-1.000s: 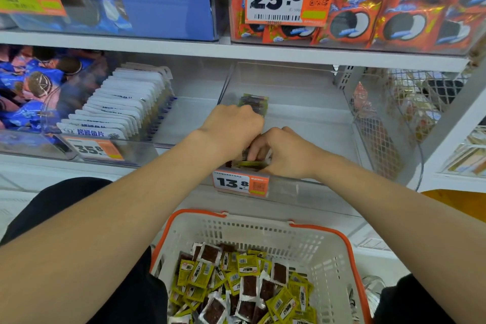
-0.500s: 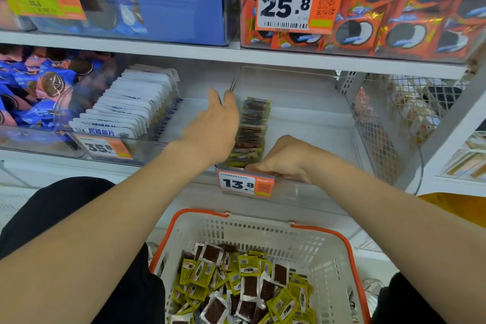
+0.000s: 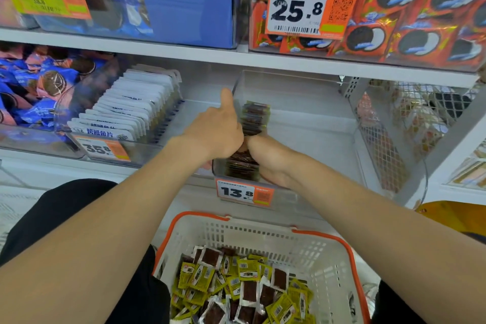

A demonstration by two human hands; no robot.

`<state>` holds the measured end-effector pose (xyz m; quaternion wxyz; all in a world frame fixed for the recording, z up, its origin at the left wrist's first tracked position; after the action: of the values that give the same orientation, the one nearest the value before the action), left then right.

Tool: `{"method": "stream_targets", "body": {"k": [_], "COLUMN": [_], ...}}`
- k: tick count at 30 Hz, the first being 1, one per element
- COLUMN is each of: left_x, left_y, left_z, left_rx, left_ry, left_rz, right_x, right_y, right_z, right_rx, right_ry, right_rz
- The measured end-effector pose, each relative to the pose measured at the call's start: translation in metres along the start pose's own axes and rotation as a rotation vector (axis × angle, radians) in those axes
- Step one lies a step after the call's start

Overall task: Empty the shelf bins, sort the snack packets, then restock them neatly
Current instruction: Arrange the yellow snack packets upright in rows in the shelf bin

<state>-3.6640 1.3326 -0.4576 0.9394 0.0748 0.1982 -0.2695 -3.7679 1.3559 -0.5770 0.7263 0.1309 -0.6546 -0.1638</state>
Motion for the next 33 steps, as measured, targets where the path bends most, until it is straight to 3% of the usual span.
{"method": "stream_targets", "body": {"k": [5, 7, 9, 14, 17, 20, 21, 25, 27, 31, 33], "left_x": [0.001, 0.001, 0.001, -0.005, -0.005, -0.006, -0.007, -0.001, -0.001, -0.030, -0.054], "left_y": [-0.003, -0.004, -0.003, 0.005, 0.009, 0.009, 0.008, 0.007, 0.013, 0.039, 0.060], "left_z": [-0.009, -0.011, -0.012, -0.005, -0.003, -0.003, -0.002, -0.006, -0.003, 0.018, 0.026], "left_rx": [0.086, 0.087, 0.085, 0.044, 0.057, 0.025, -0.001, -0.065, -0.092, -0.370, -0.419], "left_ry": [0.060, 0.050, 0.056, 0.056, 0.085, 0.036, 0.008, -0.001, -0.042, -0.528, -0.414], "left_rz": [-0.011, -0.012, -0.012, -0.022, -0.029, -0.034, -0.036, -0.023, -0.008, -0.134, -0.324], "right_x": [0.002, -0.001, -0.002, 0.001, 0.013, 0.034, 0.039, 0.022, 0.043, 0.069, 0.082], "right_y": [0.014, 0.008, 0.003, 0.006, 0.010, 0.009, 0.008, -0.013, 0.016, 0.069, 0.106], "right_z": [0.001, 0.002, 0.010, 0.017, 0.015, 0.053, 0.051, 0.020, 0.017, 0.056, 0.045], "right_rx": [0.041, -0.026, -0.075, -0.094, -0.018, -0.272, -0.277, -0.073, -0.079, -0.376, -0.385], "right_ry": [0.277, 0.558, 0.676, 0.615, 0.377, 0.235, 0.164, -0.068, 0.040, 0.384, 0.467], "right_rz": [-0.032, -0.089, -0.140, -0.160, -0.097, -0.019, 0.031, -0.010, 0.006, 0.171, 0.339]}}
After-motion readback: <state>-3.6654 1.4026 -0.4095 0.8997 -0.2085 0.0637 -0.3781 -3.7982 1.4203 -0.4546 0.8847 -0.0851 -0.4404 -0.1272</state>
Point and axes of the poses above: each hand's wrist, its own y-axis away from the middle knuckle, its own z-axis out of the back of the hand, x = y × z, the point moved 10 cm from there along -y, towards the middle knuckle, and after that the axes turned 4 degrees about x, right-handed, at the moved point
